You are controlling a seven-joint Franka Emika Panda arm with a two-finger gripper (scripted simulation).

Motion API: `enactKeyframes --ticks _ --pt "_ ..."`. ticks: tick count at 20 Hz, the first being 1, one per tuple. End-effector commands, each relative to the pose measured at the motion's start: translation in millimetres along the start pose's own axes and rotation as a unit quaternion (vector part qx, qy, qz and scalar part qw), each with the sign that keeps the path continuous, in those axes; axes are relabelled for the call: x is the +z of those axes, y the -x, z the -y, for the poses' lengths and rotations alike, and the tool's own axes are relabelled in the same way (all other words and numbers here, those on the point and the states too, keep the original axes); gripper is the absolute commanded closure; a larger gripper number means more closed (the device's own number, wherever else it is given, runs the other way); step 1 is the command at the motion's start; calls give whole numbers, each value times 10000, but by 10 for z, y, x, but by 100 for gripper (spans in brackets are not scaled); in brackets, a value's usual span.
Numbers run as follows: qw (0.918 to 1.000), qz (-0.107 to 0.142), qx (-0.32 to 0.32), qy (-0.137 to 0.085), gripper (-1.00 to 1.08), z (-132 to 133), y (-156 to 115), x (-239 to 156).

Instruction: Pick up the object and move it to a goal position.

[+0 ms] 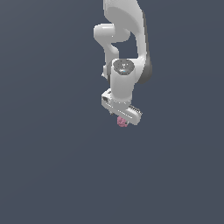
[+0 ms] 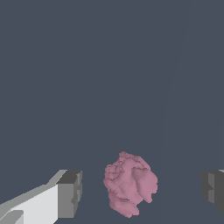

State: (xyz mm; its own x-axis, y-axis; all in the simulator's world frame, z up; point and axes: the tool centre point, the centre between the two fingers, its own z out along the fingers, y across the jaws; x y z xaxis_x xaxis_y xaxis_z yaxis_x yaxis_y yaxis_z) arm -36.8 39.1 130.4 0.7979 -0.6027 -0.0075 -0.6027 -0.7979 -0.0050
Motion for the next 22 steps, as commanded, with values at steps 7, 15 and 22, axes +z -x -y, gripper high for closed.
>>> enactKeyframes --ticks 7,15,22 --pt "9943 -4 1068 3 -92 3 147 104" --pt "9786 -12 2058 7 -92 -4 282 197" --pt "9570 -24 2902 9 -92 -18 396 273"
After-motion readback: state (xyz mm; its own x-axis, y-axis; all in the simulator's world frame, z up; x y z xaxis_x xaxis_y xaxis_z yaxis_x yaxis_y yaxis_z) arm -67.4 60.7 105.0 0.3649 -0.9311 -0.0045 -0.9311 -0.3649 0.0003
